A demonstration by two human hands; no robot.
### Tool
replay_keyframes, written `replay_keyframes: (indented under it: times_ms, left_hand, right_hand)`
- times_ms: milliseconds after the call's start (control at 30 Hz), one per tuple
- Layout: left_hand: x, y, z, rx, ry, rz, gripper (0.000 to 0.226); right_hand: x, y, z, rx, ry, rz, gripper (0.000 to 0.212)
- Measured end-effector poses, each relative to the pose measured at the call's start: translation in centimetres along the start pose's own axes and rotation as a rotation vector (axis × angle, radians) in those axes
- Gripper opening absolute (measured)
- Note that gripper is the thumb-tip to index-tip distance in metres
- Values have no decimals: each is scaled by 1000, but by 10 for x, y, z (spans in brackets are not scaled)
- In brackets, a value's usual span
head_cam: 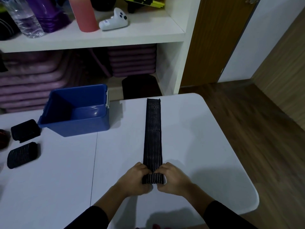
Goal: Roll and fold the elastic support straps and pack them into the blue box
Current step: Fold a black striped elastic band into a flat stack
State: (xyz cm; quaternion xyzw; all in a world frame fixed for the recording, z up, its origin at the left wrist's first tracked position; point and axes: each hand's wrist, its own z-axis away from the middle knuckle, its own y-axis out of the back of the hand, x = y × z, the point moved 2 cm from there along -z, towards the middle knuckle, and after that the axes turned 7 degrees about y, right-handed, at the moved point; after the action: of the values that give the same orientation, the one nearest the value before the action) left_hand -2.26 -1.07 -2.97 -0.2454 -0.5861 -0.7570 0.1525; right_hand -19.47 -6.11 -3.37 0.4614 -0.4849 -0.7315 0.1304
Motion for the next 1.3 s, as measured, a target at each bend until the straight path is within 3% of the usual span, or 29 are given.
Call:
replay_keyframes:
  times_ms: [200, 333, 467, 567, 700, 833, 933, 1167, 1300]
  left_hand:
    - [-2, 13, -13, -26, 326, 219, 22]
    - [-4, 7, -19, 37, 407, 237, 16]
    - [-2, 6, -20, 112, 404, 148, 40]
    - [0, 6, -17, 155, 242, 11, 30]
    - [-8, 1, -11, 57, 122, -29, 56]
    - [-14, 1, -13, 30, 64, -73, 54]
    - [-10, 10, -15, 67, 114, 40, 40]
    - [-9, 16, -22, 108, 358, 232, 7]
    - [-9, 12, -24, 173, 515, 280, 28]
  right_hand:
    - [5, 13, -9, 73, -246, -306, 21]
    - [10, 8, -15, 131, -330, -302, 19]
    - [13, 5, -16, 167, -297, -173, 27]
    - [13, 4, -13, 161, -138, -158, 39]
    - [24, 0, -9, 12, -18, -111, 53]
    - [23, 6, -14, 19, 10, -69, 48]
    - [22, 12, -17, 67, -61, -142, 45]
    - [17, 21, -28, 94, -316, -375, 12]
    - [13, 19, -33, 142, -418, -321, 22]
